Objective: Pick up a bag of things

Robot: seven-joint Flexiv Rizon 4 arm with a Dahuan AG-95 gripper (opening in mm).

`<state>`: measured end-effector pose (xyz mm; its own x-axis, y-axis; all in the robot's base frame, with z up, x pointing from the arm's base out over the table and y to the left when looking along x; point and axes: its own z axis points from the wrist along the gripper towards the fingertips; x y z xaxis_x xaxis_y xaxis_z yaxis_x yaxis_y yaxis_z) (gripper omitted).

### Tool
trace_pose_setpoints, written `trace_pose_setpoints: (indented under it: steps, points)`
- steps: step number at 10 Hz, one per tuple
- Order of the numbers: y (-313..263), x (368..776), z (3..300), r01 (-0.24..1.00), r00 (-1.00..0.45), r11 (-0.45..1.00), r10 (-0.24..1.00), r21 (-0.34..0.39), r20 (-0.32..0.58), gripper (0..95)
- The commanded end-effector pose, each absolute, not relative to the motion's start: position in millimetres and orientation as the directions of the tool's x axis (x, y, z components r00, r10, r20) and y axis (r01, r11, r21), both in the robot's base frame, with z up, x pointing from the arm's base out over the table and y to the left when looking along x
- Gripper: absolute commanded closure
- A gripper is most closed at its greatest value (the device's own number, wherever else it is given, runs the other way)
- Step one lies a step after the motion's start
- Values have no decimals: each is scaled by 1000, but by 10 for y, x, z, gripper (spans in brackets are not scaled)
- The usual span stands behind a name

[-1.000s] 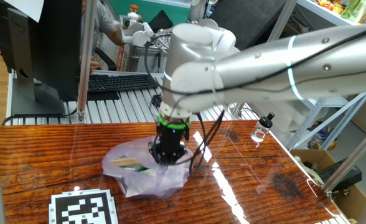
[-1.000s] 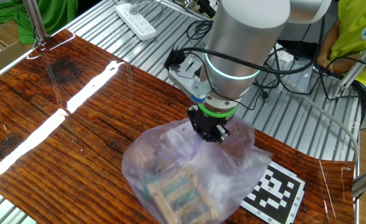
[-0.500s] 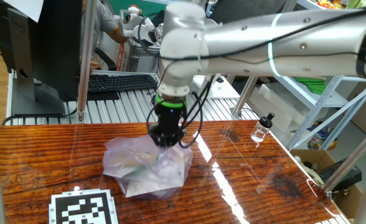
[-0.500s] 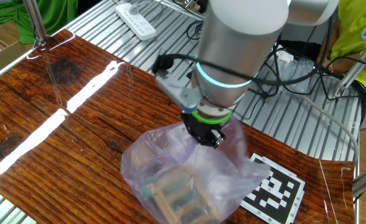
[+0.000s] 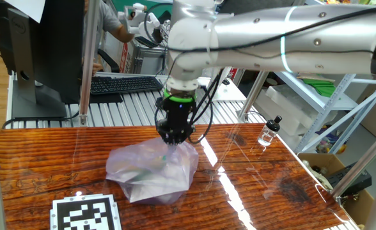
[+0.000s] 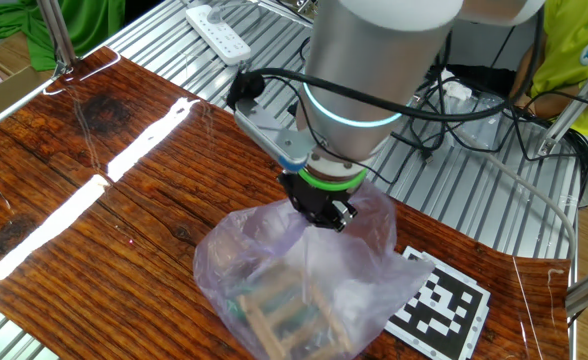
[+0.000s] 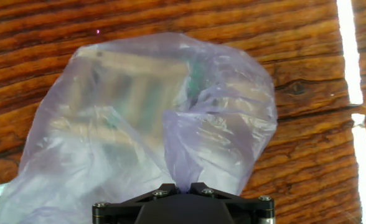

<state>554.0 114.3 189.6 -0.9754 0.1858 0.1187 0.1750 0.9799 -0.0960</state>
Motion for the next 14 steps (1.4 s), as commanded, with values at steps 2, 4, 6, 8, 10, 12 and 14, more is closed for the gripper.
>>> trace_pose_setpoints:
  steps: [2, 4, 6, 8, 10, 12, 14]
  points:
    - [1110, 5532, 2001, 150, -981, 986, 158, -71, 110, 950]
    - [1087, 5528, 2069, 131, -985, 990, 136, -61, 104, 950]
    - [1064, 5532, 2124, 108, -989, 992, 113, -58, 93, 950]
    - [1035, 5540, 2185, 92, -991, 994, 97, -56, 94, 950]
    - [1012, 5538, 2235, 80, -992, 995, 85, -56, 94, 950]
    - [972, 5542, 2311, 70, -993, 996, 76, -62, 94, 950]
    - [949, 5533, 2359, 64, -993, 995, 71, -73, 95, 950]
